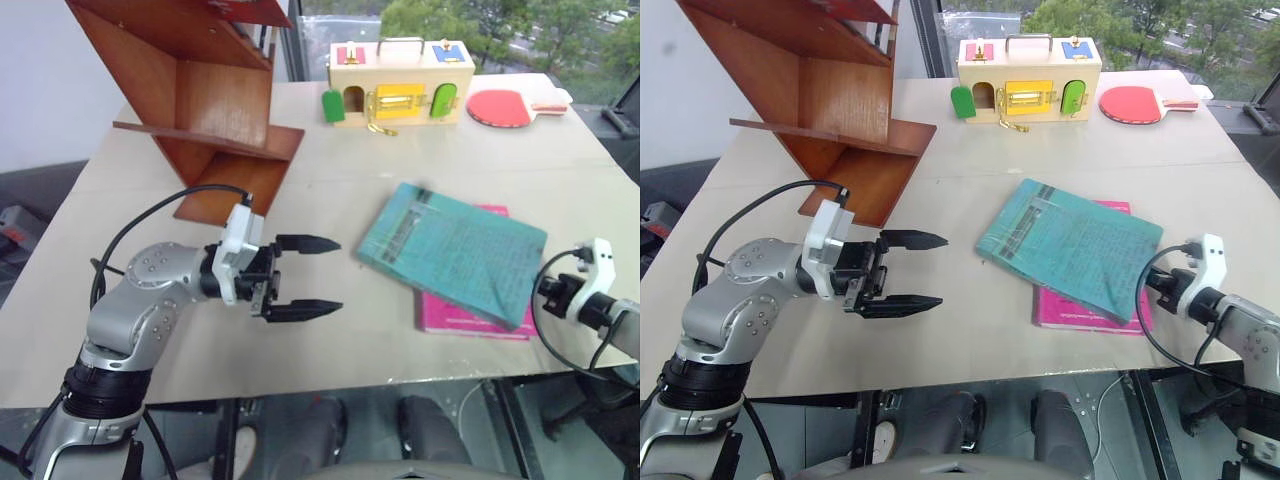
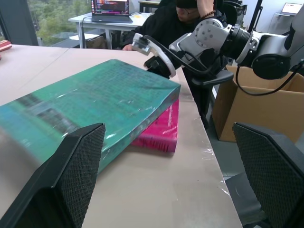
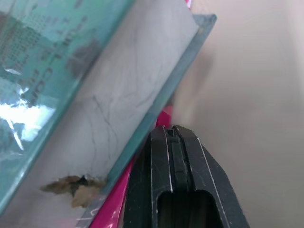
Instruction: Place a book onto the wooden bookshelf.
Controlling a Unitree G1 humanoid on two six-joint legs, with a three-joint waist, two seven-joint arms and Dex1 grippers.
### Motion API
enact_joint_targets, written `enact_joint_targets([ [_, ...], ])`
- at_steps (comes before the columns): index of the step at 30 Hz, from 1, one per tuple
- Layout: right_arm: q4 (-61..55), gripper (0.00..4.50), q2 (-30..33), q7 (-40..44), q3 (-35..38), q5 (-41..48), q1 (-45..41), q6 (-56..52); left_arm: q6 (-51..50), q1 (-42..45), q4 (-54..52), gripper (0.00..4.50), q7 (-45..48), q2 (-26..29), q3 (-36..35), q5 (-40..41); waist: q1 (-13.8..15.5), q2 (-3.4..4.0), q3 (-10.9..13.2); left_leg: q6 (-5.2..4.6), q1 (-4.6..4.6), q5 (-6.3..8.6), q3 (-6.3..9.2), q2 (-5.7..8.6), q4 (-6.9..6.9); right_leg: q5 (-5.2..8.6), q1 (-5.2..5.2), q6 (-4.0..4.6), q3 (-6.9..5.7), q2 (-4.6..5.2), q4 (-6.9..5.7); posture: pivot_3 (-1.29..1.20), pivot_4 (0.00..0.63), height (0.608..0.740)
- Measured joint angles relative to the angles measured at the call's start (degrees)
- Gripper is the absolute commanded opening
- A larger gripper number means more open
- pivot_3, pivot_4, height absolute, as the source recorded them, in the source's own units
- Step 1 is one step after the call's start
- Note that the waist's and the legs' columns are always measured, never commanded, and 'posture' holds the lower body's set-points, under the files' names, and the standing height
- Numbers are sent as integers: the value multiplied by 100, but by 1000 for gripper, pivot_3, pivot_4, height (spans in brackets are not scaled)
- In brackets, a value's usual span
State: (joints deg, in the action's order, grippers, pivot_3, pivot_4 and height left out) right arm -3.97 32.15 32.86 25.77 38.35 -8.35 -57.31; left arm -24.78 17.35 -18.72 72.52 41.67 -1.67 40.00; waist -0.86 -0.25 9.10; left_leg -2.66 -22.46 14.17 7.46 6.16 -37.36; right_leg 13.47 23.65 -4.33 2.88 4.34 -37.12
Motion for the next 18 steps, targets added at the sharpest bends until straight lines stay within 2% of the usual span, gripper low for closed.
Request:
enact_joint_targets([
  [8, -202, 22, -246, -428, 0, 9, 48, 181, 20, -103, -5, 4500, -8, 17, -2, -3, 21, 2, -1, 2, 0, -1, 0, 1, 0, 0, 1, 1, 0, 0, 0, 0, 150, 740],
  [12, -783, 22, 197, -468, 325, -52, 777, 279, 76, -274, -16, 4500, -19, 51, -7, -73, 146, 12, -3, 2, -11, -2, 4, 11, 1, 0, 5, 1, -7, 9, 5, 0, 150, 740],
  [15, -1247, 22, 414, -475, 532, -60, 939, 334, 179, -298, 10, 4500, -12, 49, 4, -188, 138, 16, -3, 1, -9, -1, -1, 11, 1, -1, 7, 0, 0, 10, 2, 0, 150, 740],
  [18, -2065, 22, 768, -321, 886, 432, 935, 243, 269, -305, 111, 4500, 0, 41, 15, -277, 124, 27, 0, -20, -8, 11, 1, 3, 2, 0, 8, 0, -4, 4, -2, 0, 150, 740],
])
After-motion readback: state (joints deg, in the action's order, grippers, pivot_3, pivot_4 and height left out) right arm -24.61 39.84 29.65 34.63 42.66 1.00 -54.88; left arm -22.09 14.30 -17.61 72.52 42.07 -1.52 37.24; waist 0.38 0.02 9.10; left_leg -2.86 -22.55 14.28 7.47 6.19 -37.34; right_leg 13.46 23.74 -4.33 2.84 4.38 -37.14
